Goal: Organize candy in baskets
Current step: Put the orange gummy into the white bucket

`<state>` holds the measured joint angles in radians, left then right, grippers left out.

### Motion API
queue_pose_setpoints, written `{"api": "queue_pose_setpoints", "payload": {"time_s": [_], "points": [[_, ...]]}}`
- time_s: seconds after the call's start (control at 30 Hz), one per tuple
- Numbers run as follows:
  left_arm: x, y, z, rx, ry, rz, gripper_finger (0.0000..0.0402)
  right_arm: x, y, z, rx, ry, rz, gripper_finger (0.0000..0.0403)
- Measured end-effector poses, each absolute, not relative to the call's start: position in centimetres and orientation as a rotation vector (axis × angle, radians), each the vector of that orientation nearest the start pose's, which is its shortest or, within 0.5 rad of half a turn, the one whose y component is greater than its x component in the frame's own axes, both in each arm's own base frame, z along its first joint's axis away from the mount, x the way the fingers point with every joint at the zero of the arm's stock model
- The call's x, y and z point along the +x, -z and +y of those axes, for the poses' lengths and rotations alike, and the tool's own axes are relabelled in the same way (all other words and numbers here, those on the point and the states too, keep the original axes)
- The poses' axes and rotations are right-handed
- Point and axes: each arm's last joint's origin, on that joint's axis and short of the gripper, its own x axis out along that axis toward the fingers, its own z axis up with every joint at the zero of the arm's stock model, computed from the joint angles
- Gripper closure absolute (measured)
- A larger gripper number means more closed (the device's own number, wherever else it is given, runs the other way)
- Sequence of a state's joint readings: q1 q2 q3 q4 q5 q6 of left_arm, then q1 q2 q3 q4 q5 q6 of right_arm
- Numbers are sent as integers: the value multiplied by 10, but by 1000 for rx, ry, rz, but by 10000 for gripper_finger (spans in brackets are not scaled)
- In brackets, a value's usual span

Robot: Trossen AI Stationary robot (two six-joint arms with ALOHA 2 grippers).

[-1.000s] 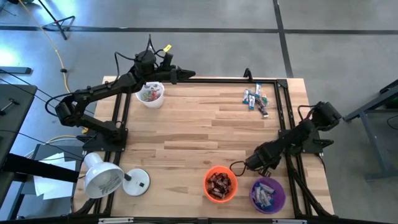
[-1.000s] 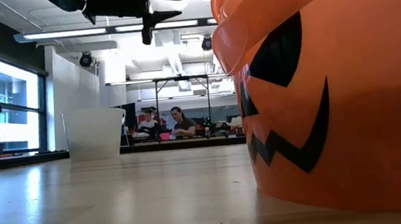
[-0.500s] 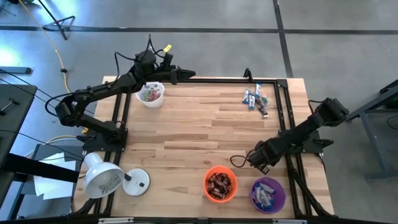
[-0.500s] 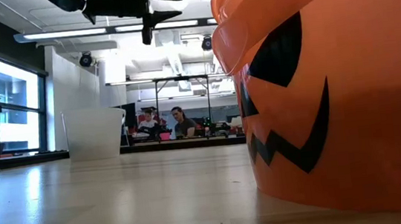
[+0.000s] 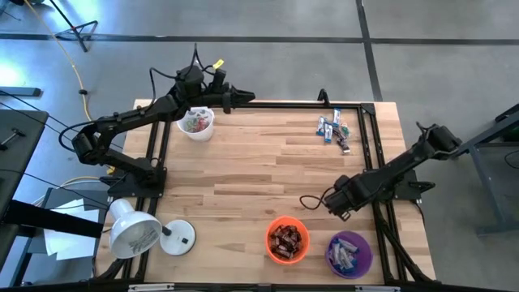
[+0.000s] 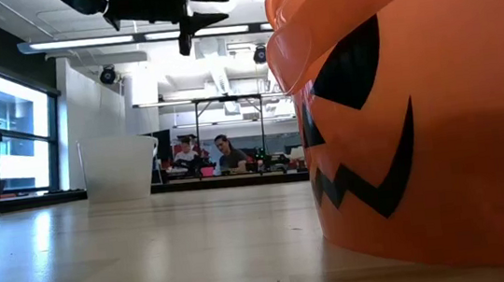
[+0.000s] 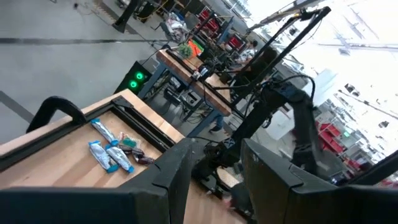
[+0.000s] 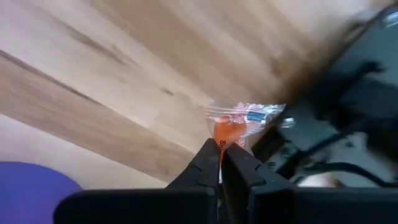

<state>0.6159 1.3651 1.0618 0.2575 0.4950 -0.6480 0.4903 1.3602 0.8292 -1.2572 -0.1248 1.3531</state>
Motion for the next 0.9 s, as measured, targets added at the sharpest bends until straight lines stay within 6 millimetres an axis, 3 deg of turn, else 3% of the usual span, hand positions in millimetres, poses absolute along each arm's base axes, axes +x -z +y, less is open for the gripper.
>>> {"api": "queue_pose_setpoints", "payload": {"time_s": [0.13, 0.33, 0.47, 0.7, 0.9], "points": [[263, -338, 170, -655, -162, 16, 275, 166, -215, 81, 549, 864, 1672, 403], [277, -315, 177, -750, -205, 86, 275, 176, -248, 55, 537, 1041, 1580, 403], [290, -312, 175, -738, -98, 89, 275, 196, -276, 41, 608, 1053, 1376, 403], [312, -327, 174, -670, 37, 86, 275, 225, -329, 15, 689, 1073, 909, 403], [320, -340, 173, -625, 68, 61, 275, 248, -363, -1, 685, 986, 598, 403]]}}
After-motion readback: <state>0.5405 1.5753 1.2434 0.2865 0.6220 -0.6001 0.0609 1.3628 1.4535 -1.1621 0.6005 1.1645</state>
